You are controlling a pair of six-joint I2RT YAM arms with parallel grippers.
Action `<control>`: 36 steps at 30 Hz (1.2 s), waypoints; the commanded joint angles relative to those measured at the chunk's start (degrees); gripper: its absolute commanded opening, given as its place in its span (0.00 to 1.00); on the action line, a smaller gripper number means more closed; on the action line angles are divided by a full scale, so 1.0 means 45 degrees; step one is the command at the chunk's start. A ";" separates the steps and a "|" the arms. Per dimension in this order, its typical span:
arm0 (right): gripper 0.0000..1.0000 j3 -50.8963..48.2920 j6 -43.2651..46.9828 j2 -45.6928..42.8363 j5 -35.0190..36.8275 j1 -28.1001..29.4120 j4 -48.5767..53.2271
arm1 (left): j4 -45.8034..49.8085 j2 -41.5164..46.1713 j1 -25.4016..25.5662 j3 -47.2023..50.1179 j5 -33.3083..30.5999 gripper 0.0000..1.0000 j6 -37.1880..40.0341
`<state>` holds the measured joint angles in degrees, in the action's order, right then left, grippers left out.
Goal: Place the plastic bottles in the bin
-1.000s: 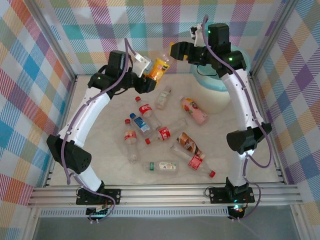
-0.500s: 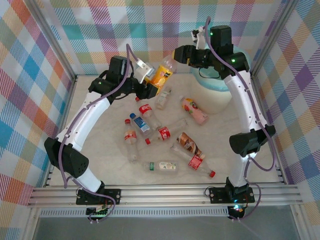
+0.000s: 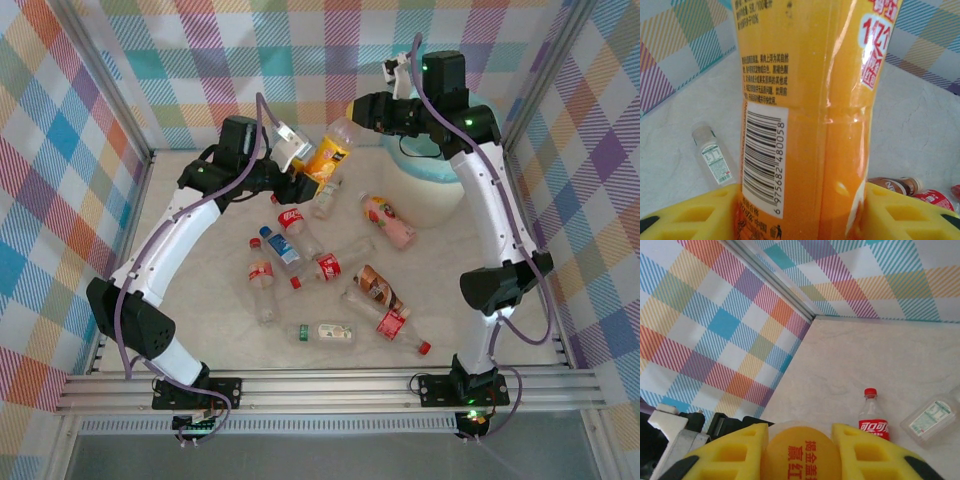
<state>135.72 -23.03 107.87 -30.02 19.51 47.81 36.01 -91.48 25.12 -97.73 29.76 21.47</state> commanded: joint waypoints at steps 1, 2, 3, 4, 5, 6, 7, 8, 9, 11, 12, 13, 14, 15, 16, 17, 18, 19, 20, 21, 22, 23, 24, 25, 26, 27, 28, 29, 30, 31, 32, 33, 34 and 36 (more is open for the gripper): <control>0.18 0.0033 0.0721 -0.0774 0.0200 -0.0111 0.0267 | -0.0339 0.0412 0.0150 -0.0335 0.0206 0.60 -0.0153; 0.15 0.0054 0.0861 -0.0891 0.0395 -0.0144 0.0310 | -0.0433 0.0389 0.0139 -0.0406 0.0203 0.63 -0.0315; 0.12 0.0091 0.0978 -0.1023 0.0586 -0.0200 0.0331 | -0.0575 0.0371 0.0139 -0.0466 0.0174 0.68 -0.0496; 0.09 0.0139 0.1036 -0.1111 0.0695 -0.0286 0.0331 | -0.0770 0.0368 0.0148 -0.0468 0.0131 0.71 -0.0693; 0.07 0.0269 0.1086 -0.1181 0.0808 -0.0412 0.0372 | -0.1020 0.0371 0.0152 -0.0469 0.0097 0.74 -0.0884; 0.05 0.0478 0.1131 -0.1218 0.0905 -0.0557 0.0513 | -0.1247 0.0350 0.0140 -0.0459 0.0106 0.77 -0.1056; 0.04 0.0753 0.1197 -0.1209 0.0989 -0.0673 0.0709 | -0.1440 0.0349 0.0140 -0.0469 0.0060 0.80 -0.1225; 0.03 0.1078 0.1319 -0.1189 0.1169 -0.0800 0.0964 | -0.1682 0.0315 0.0141 -0.0493 -0.0053 0.83 -0.1468; 0.02 0.1382 0.1476 -0.1199 0.1427 -0.0953 0.1211 | -0.1863 0.0293 0.0143 -0.0538 -0.0184 0.85 -0.1656; 0.00 0.1837 0.1819 -0.1218 0.1907 -0.1241 0.1535 | -0.2118 0.0204 0.0148 -0.0689 -0.0477 0.87 -0.2033; 0.00 0.2023 0.2017 -0.1265 0.2208 -0.1438 0.1663 | -0.2208 0.0147 0.0140 -0.0785 -0.0605 0.88 -0.2160; 0.00 0.2146 0.2158 -0.1310 0.2496 -0.1614 0.1716 | -0.2247 0.0098 0.0139 -0.0871 -0.0734 0.88 -0.2272; 0.00 0.2216 0.2367 -0.1375 0.2908 -0.1799 0.1693 | -0.2277 0.0048 0.0140 -0.0934 -0.0871 0.88 -0.2374; 0.00 0.2223 0.2602 -0.1468 0.3410 -0.1970 0.1618 | -0.2299 0.0034 0.0139 -0.1002 -0.1007 0.88 -0.2449; 0.00 0.2223 0.2827 -0.1546 0.3895 -0.2077 0.1519 | -0.2335 0.0036 0.0154 -0.1007 -0.1097 0.89 -0.2490; 0.00 0.2223 0.3175 -0.1605 0.4579 -0.2165 0.1370 | -0.2356 0.0065 0.0149 -0.1016 -0.1179 0.88 -0.2521; 0.00 0.2222 0.3544 -0.1646 0.5246 -0.2201 0.1197 | -0.2358 0.0095 0.0150 -0.0999 -0.1231 0.89 -0.2490; 0.00 0.2223 0.3863 -0.1654 0.5752 -0.2206 0.1031 | -0.2329 0.0114 0.0154 -0.0996 -0.1269 0.89 -0.2476; 0.00 0.2223 0.4174 -0.1631 0.6272 -0.2205 0.0822 | -0.2323 0.0144 0.0140 -0.0978 -0.1298 0.89 -0.2458; 0.00 0.2242 0.4458 -0.1573 0.6732 -0.2206 0.0612 | -0.2290 0.0173 0.0140 -0.0977 -0.1315 0.89 -0.2415; 0.00 0.2242 0.4670 -0.1537 0.7054 -0.2206 0.0419 | -0.2251 0.0173 0.0144 -0.0958 -0.1353 0.89 -0.2392; 0.00 0.2242 0.4897 -0.1449 0.7408 -0.2207 0.0223 | -0.2204 0.0188 0.0139 -0.0941 -0.1386 0.89 -0.2370; 0.00 0.2238 0.5094 -0.1330 0.7726 -0.2206 0.0059 | -0.2163 0.0193 0.0139 -0.0923 -0.1444 0.89 -0.2351; 0.00 0.2278 0.5215 -0.1238 0.7970 -0.2206 -0.0035 | -0.2128 0.0209 0.0139 -0.0901 -0.1493 0.89 -0.2345; 0.00 0.2276 0.5369 -0.1147 0.8301 -0.2206 -0.0141 | -0.2089 0.0222 0.0139 -0.0865 -0.1543 0.89 -0.2331; 0.00 0.2269 0.5520 -0.1016 0.8585 -0.2201 -0.0262 | -0.2065 0.0232 0.0139 -0.0826 -0.1591 0.89 -0.2313; 0.00 0.2262 0.5682 -0.0891 0.8818 -0.2207 -0.0353 | -0.2045 0.0250 0.0139 -0.0787 -0.1641 0.89 -0.2277; 0.00 0.2262 0.5817 -0.0735 0.9075 -0.2206 -0.0424 | -0.2045 0.0271 0.0139 -0.0730 -0.1717 0.89 -0.2256; 0.00 0.2223 0.5920 -0.0571 0.9215 -0.2207 -0.0482 | -0.2045 0.0290 0.0139 -0.0675 -0.1781 0.89 -0.2201; 0.00 0.2172 0.5989 -0.0419 0.9258 -0.2206 -0.0531 | -0.2045 0.0271 0.0139 -0.0638 -0.1854 0.89 -0.2162; 0.00 0.2064 0.5999 -0.0260 0.9232 -0.2204 -0.0575 | -0.2045 0.0252 0.0139 -0.0611 -0.1932 0.89 -0.2122; 0.00 0.1966 0.5973 -0.0105 0.9167 -0.2191 -0.0595 | -0.2023 0.0217 0.0139 -0.0606 -0.2031 0.89 -0.2078; 0.00 0.1770 0.5895 -0.0015 0.9101 -0.2189 -0.0650 | -0.2025 0.0188 0.0139 -0.0591 -0.2107 0.89 -0.2031; 0.00 0.1246 0.5688 0.0135 0.8905 -0.2177 -0.0880 | -0.2039 0.0063 0.0138 -0.0568 -0.2360 0.89 -0.1963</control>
<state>143.15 2.02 107.18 9.15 9.39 46.70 26.92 -91.44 25.47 -100.66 21.04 11.60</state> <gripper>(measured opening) 0.302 0.887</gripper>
